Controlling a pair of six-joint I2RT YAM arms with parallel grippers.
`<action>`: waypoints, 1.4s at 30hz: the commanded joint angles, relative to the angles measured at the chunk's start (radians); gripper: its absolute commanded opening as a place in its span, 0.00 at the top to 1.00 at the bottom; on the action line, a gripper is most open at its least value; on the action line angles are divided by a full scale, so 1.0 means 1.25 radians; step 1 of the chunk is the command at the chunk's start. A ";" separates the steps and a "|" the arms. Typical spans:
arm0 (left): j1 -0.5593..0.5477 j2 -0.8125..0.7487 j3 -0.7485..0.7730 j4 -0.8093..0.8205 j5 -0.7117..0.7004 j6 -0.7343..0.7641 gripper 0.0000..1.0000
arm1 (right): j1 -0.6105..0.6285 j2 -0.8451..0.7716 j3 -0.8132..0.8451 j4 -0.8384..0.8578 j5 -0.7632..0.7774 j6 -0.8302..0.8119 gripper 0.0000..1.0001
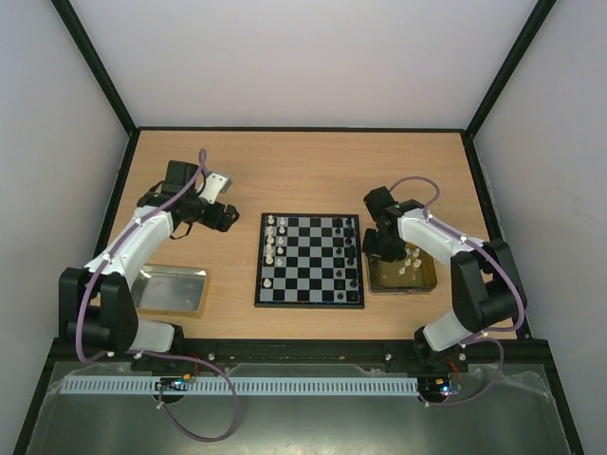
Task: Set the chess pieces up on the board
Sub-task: Pick up the chess piece from the storage box.
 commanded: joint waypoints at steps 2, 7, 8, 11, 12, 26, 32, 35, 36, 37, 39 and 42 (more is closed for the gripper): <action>0.003 0.001 0.003 -0.006 0.001 0.001 0.13 | -0.004 -0.003 -0.032 0.001 0.010 -0.002 0.82; 0.003 0.003 0.004 -0.005 0.003 0.002 0.13 | -0.004 -0.004 -0.043 0.007 0.014 0.000 0.83; 0.002 0.003 0.003 -0.005 0.003 0.003 0.13 | -0.004 -0.003 -0.043 0.007 0.016 0.000 0.84; 0.003 0.003 0.003 -0.004 0.003 0.002 0.13 | -0.004 0.002 -0.040 0.008 0.022 -0.001 0.87; 0.003 0.004 0.003 -0.004 0.003 0.002 0.13 | -0.004 0.004 -0.038 0.008 0.023 -0.001 0.87; 0.002 0.009 0.002 0.001 0.000 0.005 0.13 | -0.006 0.008 -0.016 -0.003 0.050 0.001 0.98; 0.002 0.010 0.002 0.001 0.000 0.004 0.13 | -0.005 -0.015 0.009 -0.033 0.066 0.002 0.98; 0.002 0.007 0.002 0.001 0.001 0.004 0.13 | -0.005 -0.035 0.029 -0.060 0.071 0.003 0.98; 0.002 0.006 0.002 0.001 0.000 0.004 0.13 | -0.005 -0.045 0.034 -0.068 0.070 0.003 0.98; 0.002 0.005 0.001 0.001 0.000 0.004 0.13 | -0.006 -0.053 0.039 -0.076 0.067 0.004 0.98; 0.002 0.003 0.001 0.001 0.002 0.004 0.13 | -0.005 -0.072 0.051 -0.096 0.066 0.004 0.98; 0.002 0.004 0.000 0.001 0.001 0.004 0.13 | -0.002 -0.099 0.071 -0.127 0.066 0.004 0.98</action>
